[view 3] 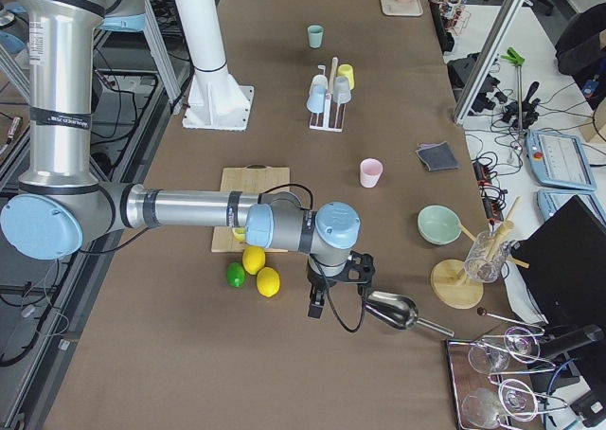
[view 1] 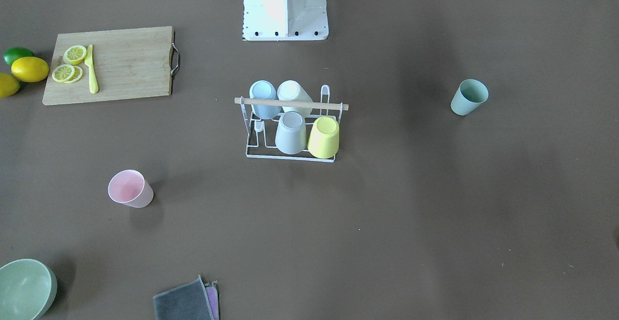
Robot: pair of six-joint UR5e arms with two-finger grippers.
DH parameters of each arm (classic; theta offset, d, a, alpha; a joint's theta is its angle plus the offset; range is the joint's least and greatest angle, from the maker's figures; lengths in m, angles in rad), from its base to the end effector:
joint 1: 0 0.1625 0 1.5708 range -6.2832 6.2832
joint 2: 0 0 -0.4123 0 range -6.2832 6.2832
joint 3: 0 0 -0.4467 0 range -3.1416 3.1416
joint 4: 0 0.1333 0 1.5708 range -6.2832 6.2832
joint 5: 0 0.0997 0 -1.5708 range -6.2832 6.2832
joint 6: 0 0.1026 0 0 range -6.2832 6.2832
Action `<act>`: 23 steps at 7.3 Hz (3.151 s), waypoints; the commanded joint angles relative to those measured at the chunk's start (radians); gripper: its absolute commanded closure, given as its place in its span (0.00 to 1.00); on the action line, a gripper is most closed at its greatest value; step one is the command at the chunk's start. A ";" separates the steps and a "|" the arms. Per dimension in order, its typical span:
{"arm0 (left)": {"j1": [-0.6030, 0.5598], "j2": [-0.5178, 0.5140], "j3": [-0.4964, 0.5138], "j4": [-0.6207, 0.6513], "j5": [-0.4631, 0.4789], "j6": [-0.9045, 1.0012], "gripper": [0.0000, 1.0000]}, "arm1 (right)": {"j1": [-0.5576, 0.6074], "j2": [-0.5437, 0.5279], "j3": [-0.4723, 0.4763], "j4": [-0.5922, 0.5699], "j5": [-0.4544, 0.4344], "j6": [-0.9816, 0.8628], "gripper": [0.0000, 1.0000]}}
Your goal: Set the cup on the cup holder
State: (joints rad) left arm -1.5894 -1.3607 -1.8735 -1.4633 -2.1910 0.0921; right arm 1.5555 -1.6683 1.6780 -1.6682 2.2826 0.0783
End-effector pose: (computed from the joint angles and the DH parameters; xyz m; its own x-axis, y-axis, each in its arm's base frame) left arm -0.0822 -0.4558 0.6094 0.8117 0.0683 -0.5800 -0.0563 0.9977 0.0386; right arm 0.0586 -0.5000 0.6546 0.7568 0.1234 0.6418 -0.0441 0.9894 -0.1382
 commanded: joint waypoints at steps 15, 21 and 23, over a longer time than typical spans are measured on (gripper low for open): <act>0.002 -0.076 0.025 0.096 0.002 0.008 0.02 | 0.000 0.009 0.002 0.001 0.000 0.000 0.00; 0.123 -0.533 0.391 0.342 -0.171 0.005 0.02 | 0.000 0.036 0.002 -0.001 0.001 0.000 0.00; 0.219 -0.671 0.502 0.487 -0.168 0.009 0.02 | 0.000 0.058 0.000 -0.001 0.000 -0.008 0.00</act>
State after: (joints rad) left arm -1.4368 -1.9577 -1.4336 -1.0542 -2.3602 0.0992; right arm 1.5554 -1.6231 1.6794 -1.6690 2.2835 0.0766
